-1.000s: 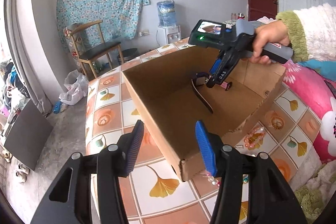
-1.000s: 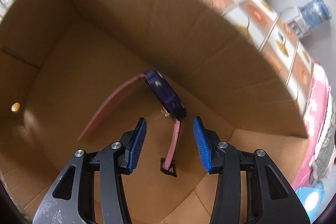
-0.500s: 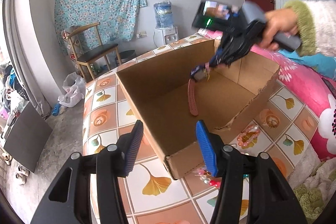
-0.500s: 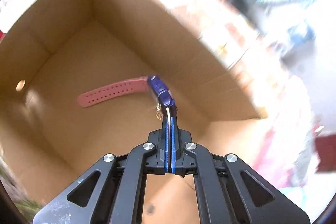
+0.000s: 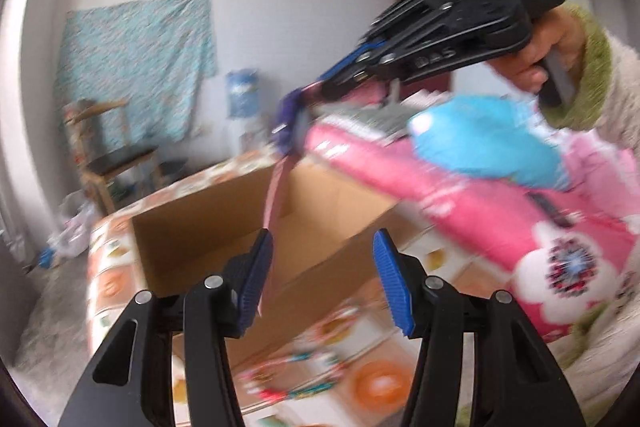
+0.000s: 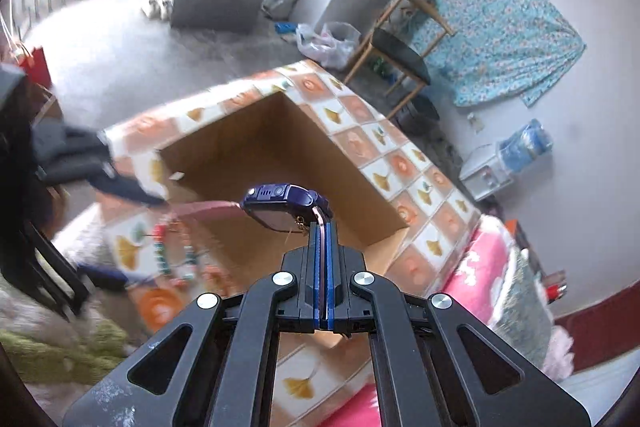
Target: Organize jewelry
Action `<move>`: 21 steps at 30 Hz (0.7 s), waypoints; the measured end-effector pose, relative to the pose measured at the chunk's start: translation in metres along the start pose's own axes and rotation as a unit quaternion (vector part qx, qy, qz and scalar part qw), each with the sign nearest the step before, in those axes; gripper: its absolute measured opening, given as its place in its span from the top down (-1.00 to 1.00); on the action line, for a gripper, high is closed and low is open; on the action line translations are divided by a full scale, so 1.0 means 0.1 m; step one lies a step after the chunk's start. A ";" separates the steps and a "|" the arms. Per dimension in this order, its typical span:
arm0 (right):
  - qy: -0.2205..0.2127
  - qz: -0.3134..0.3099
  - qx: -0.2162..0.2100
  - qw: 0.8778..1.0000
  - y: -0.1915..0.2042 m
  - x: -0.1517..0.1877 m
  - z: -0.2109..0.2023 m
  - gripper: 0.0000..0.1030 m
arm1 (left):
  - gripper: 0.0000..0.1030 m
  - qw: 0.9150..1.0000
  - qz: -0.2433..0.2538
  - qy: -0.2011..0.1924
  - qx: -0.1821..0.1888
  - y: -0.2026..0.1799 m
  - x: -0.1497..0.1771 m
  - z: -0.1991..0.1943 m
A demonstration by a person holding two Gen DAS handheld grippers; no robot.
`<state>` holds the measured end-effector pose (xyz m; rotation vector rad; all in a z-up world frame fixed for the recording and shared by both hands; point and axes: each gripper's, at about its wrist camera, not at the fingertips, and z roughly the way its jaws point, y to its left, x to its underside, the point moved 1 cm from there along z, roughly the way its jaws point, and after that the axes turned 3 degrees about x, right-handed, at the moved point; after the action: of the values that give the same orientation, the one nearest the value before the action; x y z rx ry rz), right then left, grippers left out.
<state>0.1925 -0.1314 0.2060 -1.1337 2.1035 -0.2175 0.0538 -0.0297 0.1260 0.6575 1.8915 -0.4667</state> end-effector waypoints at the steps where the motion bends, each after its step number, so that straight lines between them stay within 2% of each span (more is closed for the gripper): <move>1: 0.000 0.003 -0.007 1.000 0.04 0.04 -0.05 0.99 | 0.01 1.000 -0.006 -0.009 0.018 -0.08 -0.01 -0.02; 2: 0.000 0.006 -0.009 1.000 0.09 0.05 -0.05 0.99 | 0.01 0.999 -0.010 -0.019 0.043 -0.17 -0.02 -0.05; 5: 0.014 0.018 -0.036 0.999 0.25 0.12 -0.10 0.99 | 0.01 0.997 -0.009 -0.036 0.074 -0.35 0.01 -0.10; 7: 0.031 0.020 -0.057 0.998 0.40 0.18 -0.06 0.99 | 0.01 0.997 -0.005 -0.028 0.067 -0.45 0.08 -0.05; 10: 0.056 0.022 -0.088 0.994 0.54 0.30 0.07 0.99 | 0.02 0.999 -0.012 0.005 0.047 -0.46 0.22 0.16; 14: 0.104 0.051 -0.141 0.983 0.65 0.51 0.40 0.99 | 0.09 0.997 -0.038 0.054 0.041 -0.37 0.43 0.45; 16: 0.126 0.069 -0.166 0.976 0.70 0.61 0.50 0.99 | 0.09 0.995 -0.047 0.075 0.039 -0.34 0.55 0.58; 21: 0.174 0.122 -0.228 0.950 0.67 0.80 0.79 0.99 | 0.20 0.992 -0.017 0.128 0.009 -0.45 0.83 0.89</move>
<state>0.1726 -0.1394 0.0769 -1.1339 2.6788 0.2158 0.0623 -0.0981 0.0162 0.7260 2.1448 -0.4371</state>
